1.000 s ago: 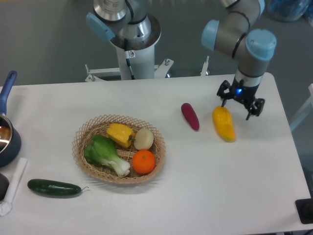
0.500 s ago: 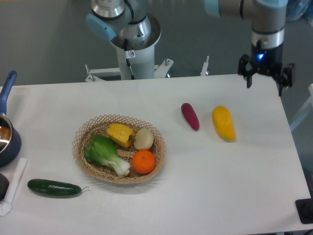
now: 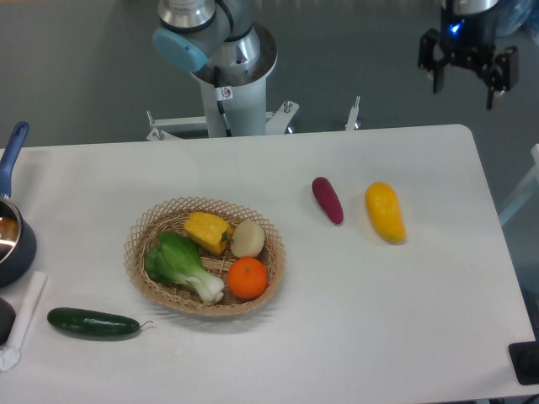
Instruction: Place the mango on the table
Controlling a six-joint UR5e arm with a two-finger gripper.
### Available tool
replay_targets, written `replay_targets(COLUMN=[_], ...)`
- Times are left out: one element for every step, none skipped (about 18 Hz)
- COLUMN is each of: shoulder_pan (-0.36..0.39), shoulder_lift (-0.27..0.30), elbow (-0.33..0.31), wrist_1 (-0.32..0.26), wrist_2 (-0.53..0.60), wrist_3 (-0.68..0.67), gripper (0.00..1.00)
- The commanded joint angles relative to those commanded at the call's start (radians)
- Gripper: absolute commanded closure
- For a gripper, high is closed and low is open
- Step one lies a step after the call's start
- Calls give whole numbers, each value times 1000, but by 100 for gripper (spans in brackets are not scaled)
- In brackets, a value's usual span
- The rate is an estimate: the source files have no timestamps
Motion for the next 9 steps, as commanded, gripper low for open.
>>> replay_targets(shoulder_pan=[5, 6, 6, 6, 6, 6, 6, 6, 6], shoulder_lift=[0, 0, -1, -2, -2, -2, -2, -2, -3], elbow=[-2, -3, -3, -5, -5, -5, -5, -5, -6], wrist_1=[0, 2, 2, 3, 5, 5, 6, 6, 6], wrist_2=[-12, -25, -32, -37, -37, -37, -37, -37, -37], wrist_3=[0, -3, -6, -9, -9, -11, -11, -11, -12], gripper=[0, 0, 0, 0, 0, 0, 0, 0, 0])
